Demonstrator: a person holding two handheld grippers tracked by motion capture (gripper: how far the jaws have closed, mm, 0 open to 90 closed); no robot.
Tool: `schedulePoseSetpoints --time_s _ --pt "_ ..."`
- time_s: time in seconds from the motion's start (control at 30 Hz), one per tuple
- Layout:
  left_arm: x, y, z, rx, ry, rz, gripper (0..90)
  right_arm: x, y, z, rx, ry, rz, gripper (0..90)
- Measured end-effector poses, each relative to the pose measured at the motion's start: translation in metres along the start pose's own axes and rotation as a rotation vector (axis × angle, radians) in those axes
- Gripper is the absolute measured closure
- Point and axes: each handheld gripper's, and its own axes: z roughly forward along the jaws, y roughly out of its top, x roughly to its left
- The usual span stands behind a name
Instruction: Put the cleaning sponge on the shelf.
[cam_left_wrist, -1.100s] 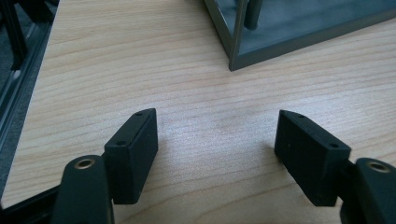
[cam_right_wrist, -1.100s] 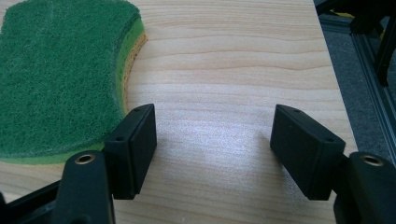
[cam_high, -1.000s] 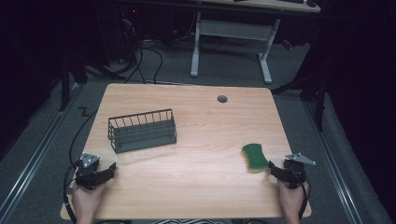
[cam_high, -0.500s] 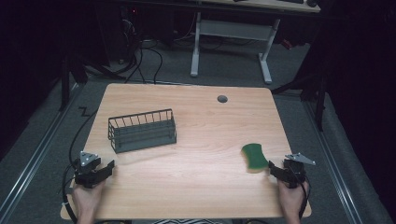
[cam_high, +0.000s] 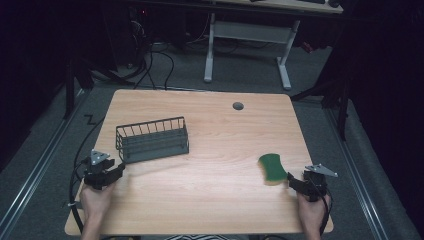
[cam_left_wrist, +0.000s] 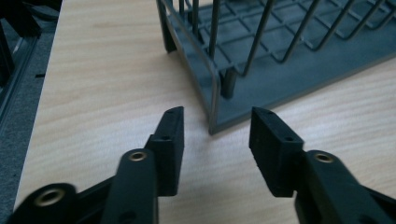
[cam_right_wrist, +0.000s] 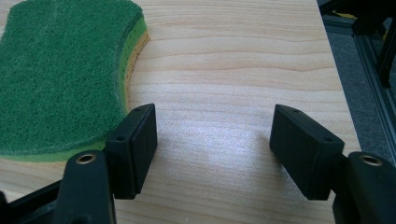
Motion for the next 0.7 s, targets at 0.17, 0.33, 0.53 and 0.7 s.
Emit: schedulePoseSetpoints --time_s 0.17,0.33,0.53,0.7 --pt "-0.002 0.006 0.008 0.019 0.002 -0.016 63.3 0.000 0.000 0.000 -0.001 0.001 0.000 32.7" --pt "-0.003 0.008 0.016 0.026 0.000 -0.022 69.6 0.000 0.000 0.000 0.000 0.001 0.002 32.7" --pt "-0.001 0.011 0.016 0.015 -0.004 -0.030 79.0 0.000 0.000 0.000 -0.002 0.001 0.005 33.1" --pt "0.000 0.010 0.017 0.018 0.004 -0.025 82.9 -0.001 0.000 0.000 -0.002 0.005 0.003 33.1"
